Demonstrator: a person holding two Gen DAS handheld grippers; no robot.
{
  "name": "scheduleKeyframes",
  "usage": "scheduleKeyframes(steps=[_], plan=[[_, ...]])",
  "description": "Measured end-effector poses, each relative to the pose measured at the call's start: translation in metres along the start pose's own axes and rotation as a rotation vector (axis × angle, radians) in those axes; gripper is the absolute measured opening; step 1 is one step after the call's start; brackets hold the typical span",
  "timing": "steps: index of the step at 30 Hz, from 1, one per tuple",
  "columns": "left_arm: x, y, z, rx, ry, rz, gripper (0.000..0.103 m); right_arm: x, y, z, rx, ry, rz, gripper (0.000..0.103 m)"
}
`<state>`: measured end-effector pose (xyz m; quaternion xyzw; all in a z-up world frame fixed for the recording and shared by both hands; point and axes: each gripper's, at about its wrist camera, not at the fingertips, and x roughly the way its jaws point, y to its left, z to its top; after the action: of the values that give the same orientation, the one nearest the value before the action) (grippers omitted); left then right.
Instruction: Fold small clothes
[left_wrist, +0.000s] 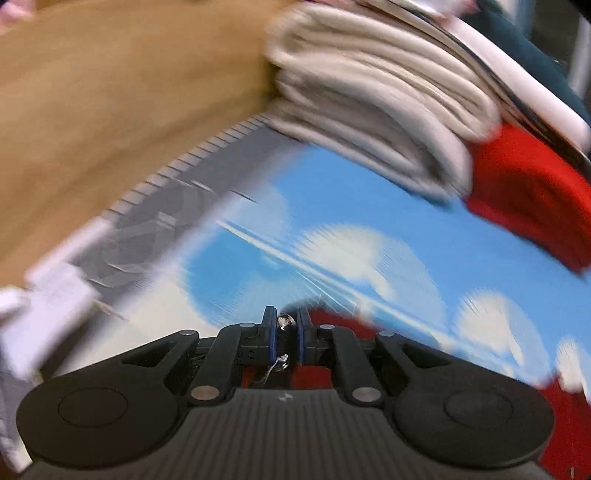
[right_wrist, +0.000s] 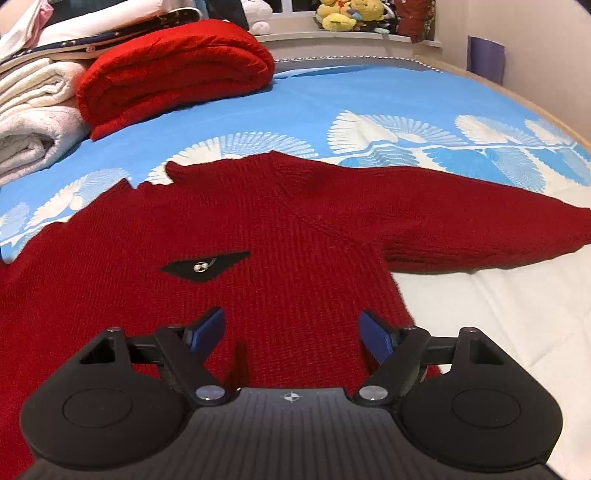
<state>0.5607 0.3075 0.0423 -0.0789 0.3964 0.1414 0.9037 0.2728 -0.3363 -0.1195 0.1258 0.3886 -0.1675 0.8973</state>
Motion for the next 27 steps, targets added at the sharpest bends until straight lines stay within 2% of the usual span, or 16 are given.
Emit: scheduleKeyframes(steps=[1,2,3,4,6,8,9,15,20,23,27], plan=[[-0.001,0.009,0.008,-0.022,-0.022,0.059,0.005,0.0,0.002,0.0,-0.006,-0.002,0.003,0.081],[0.001,0.018,0.014,-0.046,-0.048,0.125,0.008,-0.001,0.004,0.0,-0.011,-0.004,0.005,0.081],[0.008,0.028,0.017,-0.079,-0.056,0.206,0.016,-0.001,0.006,0.0,-0.017,-0.005,0.009,0.081],[0.017,0.037,0.017,-0.107,-0.033,0.246,0.022,-0.001,0.008,0.0,-0.021,-0.006,0.012,0.081],[0.032,0.052,0.003,-0.164,0.036,0.214,0.064,-0.002,0.008,0.0,-0.019,-0.008,0.012,0.081],[0.04,0.054,-0.021,-0.193,0.079,0.159,0.081,0.0,0.005,0.001,-0.014,-0.005,0.006,0.081],[0.04,0.051,-0.039,-0.184,0.088,0.136,0.086,0.0,0.003,0.003,-0.007,-0.004,0.004,0.081],[0.035,0.011,-0.138,-0.16,0.2,-0.025,0.086,-0.001,0.002,0.006,0.019,-0.005,0.027,0.081],[0.032,-0.032,-0.198,-0.255,0.325,-0.127,0.086,-0.006,-0.004,0.009,0.048,-0.019,0.047,0.081],[0.032,-0.056,-0.211,-0.212,0.376,-0.1,0.086,-0.008,-0.02,0.012,0.114,-0.023,0.045,0.081],[0.022,-0.065,-0.221,-0.301,0.356,-0.132,0.086,-0.005,-0.046,0.01,0.187,0.005,0.014,0.081]])
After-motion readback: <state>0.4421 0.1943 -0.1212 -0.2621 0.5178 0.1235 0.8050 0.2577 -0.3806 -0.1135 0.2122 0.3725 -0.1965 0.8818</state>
